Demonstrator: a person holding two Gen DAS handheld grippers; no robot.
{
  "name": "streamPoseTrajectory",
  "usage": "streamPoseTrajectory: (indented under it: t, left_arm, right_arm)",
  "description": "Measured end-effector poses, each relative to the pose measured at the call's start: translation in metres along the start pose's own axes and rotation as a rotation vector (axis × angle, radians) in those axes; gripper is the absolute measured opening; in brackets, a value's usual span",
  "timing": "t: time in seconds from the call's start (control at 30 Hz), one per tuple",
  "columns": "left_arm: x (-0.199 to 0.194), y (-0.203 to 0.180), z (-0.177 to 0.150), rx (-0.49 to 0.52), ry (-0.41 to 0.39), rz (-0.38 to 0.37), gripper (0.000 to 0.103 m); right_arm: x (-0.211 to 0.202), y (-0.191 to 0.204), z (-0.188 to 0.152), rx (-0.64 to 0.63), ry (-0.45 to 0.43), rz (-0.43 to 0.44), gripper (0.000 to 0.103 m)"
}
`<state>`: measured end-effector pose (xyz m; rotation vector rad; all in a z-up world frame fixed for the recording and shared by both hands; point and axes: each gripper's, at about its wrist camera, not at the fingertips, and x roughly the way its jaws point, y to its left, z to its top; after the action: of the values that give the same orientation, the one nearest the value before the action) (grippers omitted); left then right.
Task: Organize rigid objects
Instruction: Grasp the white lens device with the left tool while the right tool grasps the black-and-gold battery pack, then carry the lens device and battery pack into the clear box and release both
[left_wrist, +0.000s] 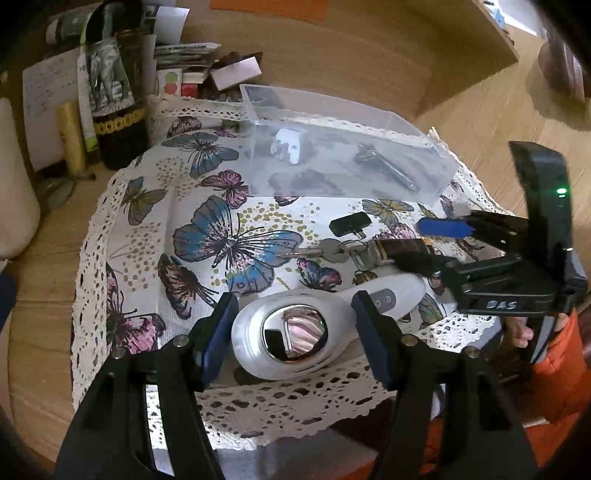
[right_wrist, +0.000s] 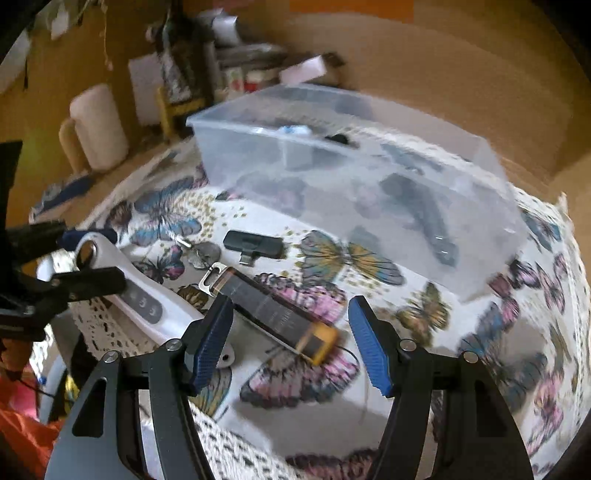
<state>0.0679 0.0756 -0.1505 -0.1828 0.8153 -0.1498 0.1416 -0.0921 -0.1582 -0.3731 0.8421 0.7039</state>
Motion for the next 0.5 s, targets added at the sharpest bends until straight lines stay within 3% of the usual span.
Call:
streamPoseTrajectory:
  t: [0.1, 0.2, 0.37, 0.5]
  left_arm:
    - [0.003, 0.000, 0.002, 0.004, -0.007, -0.012, 0.064]
    - [0.006, 0.000, 0.004, 0.002, -0.003, -0.023, 0.064]
    - [0.014, 0.000, 0.008, -0.024, 0.006, -0.029, 0.070]
    - [0.013, -0.001, 0.008, -0.045, -0.016, -0.035, 0.064]
  right_arm:
    - [0.007, -0.005, 0.003, 0.005, 0.027, 0.022, 0.049]
    - [0.004, -0.011, 0.001, 0.020, 0.022, 0.005, 0.022]
    - [-0.006, -0.015, -0.014, 0.050, -0.011, -0.023, 0.022]
    - [-0.017, -0.016, -0.026, 0.074, -0.038, -0.030, 0.022]
